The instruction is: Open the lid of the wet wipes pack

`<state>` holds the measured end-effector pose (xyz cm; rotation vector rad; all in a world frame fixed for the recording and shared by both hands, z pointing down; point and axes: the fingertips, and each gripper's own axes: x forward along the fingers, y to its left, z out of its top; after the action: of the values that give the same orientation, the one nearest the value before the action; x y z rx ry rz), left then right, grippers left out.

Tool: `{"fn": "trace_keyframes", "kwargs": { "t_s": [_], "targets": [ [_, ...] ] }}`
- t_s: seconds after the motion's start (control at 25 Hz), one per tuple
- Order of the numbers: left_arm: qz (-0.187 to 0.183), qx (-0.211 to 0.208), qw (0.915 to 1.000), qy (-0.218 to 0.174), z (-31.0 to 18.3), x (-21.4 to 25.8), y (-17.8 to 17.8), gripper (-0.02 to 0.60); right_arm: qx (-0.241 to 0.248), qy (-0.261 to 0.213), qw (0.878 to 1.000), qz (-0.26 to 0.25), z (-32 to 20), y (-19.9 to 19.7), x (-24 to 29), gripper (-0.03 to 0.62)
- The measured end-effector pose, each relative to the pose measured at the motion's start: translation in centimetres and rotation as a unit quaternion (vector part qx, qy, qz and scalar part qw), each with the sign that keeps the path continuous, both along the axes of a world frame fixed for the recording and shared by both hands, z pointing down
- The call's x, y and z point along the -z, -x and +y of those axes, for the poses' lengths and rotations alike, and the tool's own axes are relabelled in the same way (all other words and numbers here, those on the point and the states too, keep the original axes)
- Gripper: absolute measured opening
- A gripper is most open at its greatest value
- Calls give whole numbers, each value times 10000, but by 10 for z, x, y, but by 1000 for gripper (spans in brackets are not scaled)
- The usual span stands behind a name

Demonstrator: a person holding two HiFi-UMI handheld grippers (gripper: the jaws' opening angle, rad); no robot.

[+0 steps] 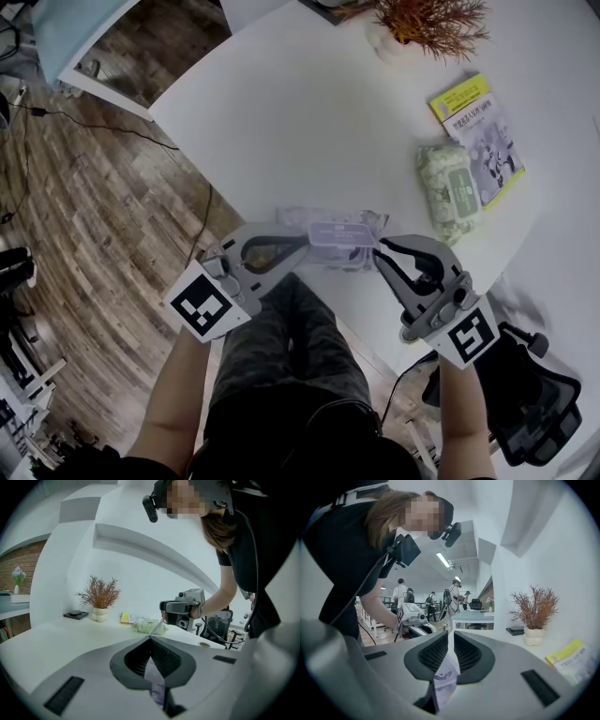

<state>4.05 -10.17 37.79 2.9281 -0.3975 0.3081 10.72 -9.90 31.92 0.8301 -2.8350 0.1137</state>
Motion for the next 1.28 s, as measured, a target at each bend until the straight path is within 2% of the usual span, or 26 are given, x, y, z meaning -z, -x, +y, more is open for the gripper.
{"fn": "trace_keyframes", "kwargs": {
  "t_s": [0.16, 0.36, 0.64, 0.96, 1.16, 1.28],
  "targets": [
    [35, 42, 10000, 11, -3, 0, 0, 11, 111, -44, 9998, 166, 8, 0, -5, 25],
    [50, 159, 9999, 5, -9, 0, 0, 11, 335, 25, 9964, 780, 15, 6, -32, 20],
    [114, 301, 9995, 29, -15, -1, -1, 11, 189, 153, 9928, 1174, 8, 6, -54, 20],
    [307, 632, 9972, 260, -22, -4, 7, 11, -15, 190, 9926, 1199, -7, 6, -61, 20],
    [295, 743, 9963, 324, -25, -9, 13, 11, 4, 228, 9917, 1269, -11, 5, -65, 20],
    [286, 792, 9958, 364, -27, -13, 17, 11, -97, 280, 9931, 1137, -16, 6, -64, 20]
  ]
}}
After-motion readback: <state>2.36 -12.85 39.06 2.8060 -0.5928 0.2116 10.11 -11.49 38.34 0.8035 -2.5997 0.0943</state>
